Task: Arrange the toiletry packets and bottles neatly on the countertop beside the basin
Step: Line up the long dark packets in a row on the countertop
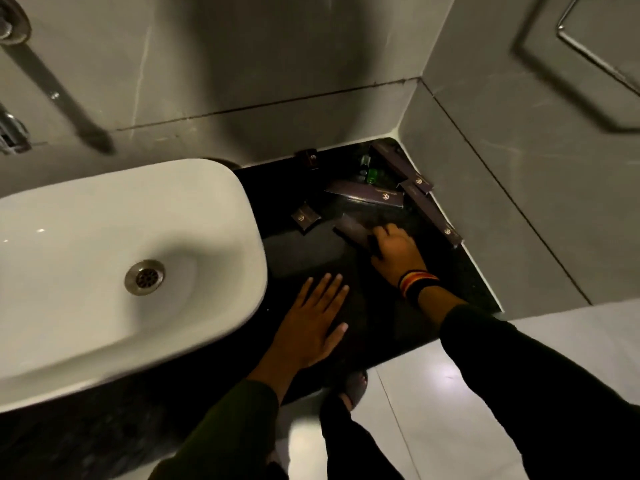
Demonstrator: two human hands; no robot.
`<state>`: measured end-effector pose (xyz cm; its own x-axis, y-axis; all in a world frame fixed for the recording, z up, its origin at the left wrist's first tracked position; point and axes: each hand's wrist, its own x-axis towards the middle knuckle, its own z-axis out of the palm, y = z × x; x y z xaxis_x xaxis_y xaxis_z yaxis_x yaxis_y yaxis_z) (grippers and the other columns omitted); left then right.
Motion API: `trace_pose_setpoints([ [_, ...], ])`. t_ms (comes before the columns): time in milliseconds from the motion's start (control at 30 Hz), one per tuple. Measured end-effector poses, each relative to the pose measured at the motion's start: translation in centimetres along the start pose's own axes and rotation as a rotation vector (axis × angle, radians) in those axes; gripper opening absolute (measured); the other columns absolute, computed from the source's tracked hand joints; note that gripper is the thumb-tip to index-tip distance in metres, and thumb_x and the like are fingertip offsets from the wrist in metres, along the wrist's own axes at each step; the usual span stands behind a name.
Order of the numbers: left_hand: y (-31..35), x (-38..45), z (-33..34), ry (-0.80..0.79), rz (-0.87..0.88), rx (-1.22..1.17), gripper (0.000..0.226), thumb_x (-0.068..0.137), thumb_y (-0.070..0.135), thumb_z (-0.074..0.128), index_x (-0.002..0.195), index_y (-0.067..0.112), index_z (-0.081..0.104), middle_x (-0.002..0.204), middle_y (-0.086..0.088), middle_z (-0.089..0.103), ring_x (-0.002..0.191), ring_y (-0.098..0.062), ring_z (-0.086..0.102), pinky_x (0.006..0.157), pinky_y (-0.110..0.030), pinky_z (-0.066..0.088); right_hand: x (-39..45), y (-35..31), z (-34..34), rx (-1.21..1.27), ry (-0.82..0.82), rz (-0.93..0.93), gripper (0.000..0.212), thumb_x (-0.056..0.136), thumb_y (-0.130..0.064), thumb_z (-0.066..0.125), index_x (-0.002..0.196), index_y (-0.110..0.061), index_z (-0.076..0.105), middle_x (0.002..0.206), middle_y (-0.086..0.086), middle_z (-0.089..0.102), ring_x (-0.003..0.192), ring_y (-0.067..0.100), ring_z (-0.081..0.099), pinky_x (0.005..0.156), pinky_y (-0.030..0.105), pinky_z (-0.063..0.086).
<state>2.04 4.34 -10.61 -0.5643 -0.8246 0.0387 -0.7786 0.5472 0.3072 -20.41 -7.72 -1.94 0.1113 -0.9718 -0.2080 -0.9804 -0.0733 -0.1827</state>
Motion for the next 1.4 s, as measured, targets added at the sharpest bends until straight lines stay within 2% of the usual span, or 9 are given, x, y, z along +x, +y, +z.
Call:
trace_pose_setpoints([
  [167,-3.0,-3.0,-0.6,-0.037,0.217,0.043,0.071,0.111,0.047,0.041,0.172,0.014,0.03,0.182,-0.01,0.02,0.168,-0.031,0.017,0.134,-0.05,0.008,-8.0,-2.2,1.8,0.417,0.064,0.177,0.062,0.072,-0.021,0.077,0.13,-0.016,0.055,0.125,0.013,0.055,0.116,0.034,0.055,0.101,0.041,0.045],
  [500,-4.8,-4.1,-1.6,-0.045,0.319,0.067,0.069,0.111,0.045,0.035,0.172,0.014,0.029,0.181,-0.009,0.024,0.169,-0.029,0.016,0.135,-0.053,0.016,-12.3,-3.9,4.1,0.546,0.035,0.276,0.072,0.076,-0.028,0.08,0.14,-0.019,0.046,0.134,0.007,0.053,0.118,0.022,0.057,0.102,0.039,0.05],
  [633,-4.7,-3.8,-1.7,-0.019,0.3,0.026,0.066,0.111,0.042,0.036,0.171,0.015,0.033,0.179,-0.009,0.028,0.168,-0.029,0.021,0.134,-0.05,0.012,-10.3,-1.6,2.4,0.591,0.177,0.316,0.059,0.08,-0.027,0.077,0.133,-0.016,0.054,0.126,0.008,0.061,0.108,0.02,0.063,0.096,0.032,0.051],
  [700,-4.7,-3.8,-1.7,-0.021,0.289,-0.012,0.066,0.111,0.04,0.037,0.171,0.015,0.034,0.179,-0.008,0.028,0.168,-0.029,0.021,0.134,-0.049,0.01,-8.3,0.1,1.0,0.565,0.2,0.318,0.052,0.082,-0.025,0.075,0.13,-0.017,0.057,0.124,0.009,0.063,0.108,0.023,0.065,0.093,0.028,0.049],
  [867,-4.9,-3.7,-1.2,-0.028,0.274,-0.09,0.064,0.112,0.036,0.04,0.172,0.018,0.032,0.182,-0.004,0.022,0.17,-0.025,0.013,0.135,-0.052,0.013,-0.4,2.1,-1.8,0.376,0.14,0.231,0.049,0.087,-0.024,0.067,0.133,-0.02,0.053,0.136,0.01,0.057,0.124,0.03,0.056,0.106,0.041,0.045],
  [1033,-4.6,-3.7,-1.3,-0.015,0.256,-0.106,0.066,0.109,0.034,0.045,0.172,0.019,0.032,0.182,-0.002,0.022,0.17,-0.023,0.015,0.135,-0.05,0.013,7.9,1.1,-1.8,0.192,0.02,0.03,0.063,0.086,-0.018,0.064,0.145,-0.014,0.044,0.147,0.016,0.048,0.136,0.035,0.046,0.113,0.044,0.037],
  [1133,-4.5,-3.8,-1.2,-0.001,0.246,-0.085,0.066,0.109,0.035,0.045,0.172,0.02,0.033,0.181,-0.002,0.024,0.169,-0.022,0.016,0.135,-0.05,0.014,11.2,-0.1,-1.1,-0.011,-0.069,-0.005,0.073,0.086,-0.024,0.064,0.151,-0.014,0.033,0.157,0.015,0.034,0.144,0.036,0.034,0.115,0.054,0.031],
  [1267,-4.4,-3.9,-1.3,-0.008,0.247,-0.079,0.066,0.11,0.035,0.044,0.173,0.02,0.031,0.182,0.0,0.02,0.17,-0.021,0.013,0.135,-0.05,0.014,11.5,-0.9,-1.7,-0.195,-0.012,0.051,0.062,0.086,-0.034,0.065,0.14,-0.012,0.044,0.138,0.018,0.051,0.128,0.04,0.047,0.106,0.053,0.034],
  [1400,-4.5,-3.9,-1.3,-0.019,0.256,-0.083,0.066,0.11,0.035,0.046,0.173,0.02,0.03,0.182,-0.001,0.02,0.17,-0.022,0.014,0.134,-0.052,0.018,8.0,-0.5,-2.3,-0.017,-0.023,0.114,0.051,0.079,-0.045,0.069,0.117,-0.011,0.061,0.12,0.018,0.063,0.109,0.038,0.062,0.092,0.043,0.048],
])
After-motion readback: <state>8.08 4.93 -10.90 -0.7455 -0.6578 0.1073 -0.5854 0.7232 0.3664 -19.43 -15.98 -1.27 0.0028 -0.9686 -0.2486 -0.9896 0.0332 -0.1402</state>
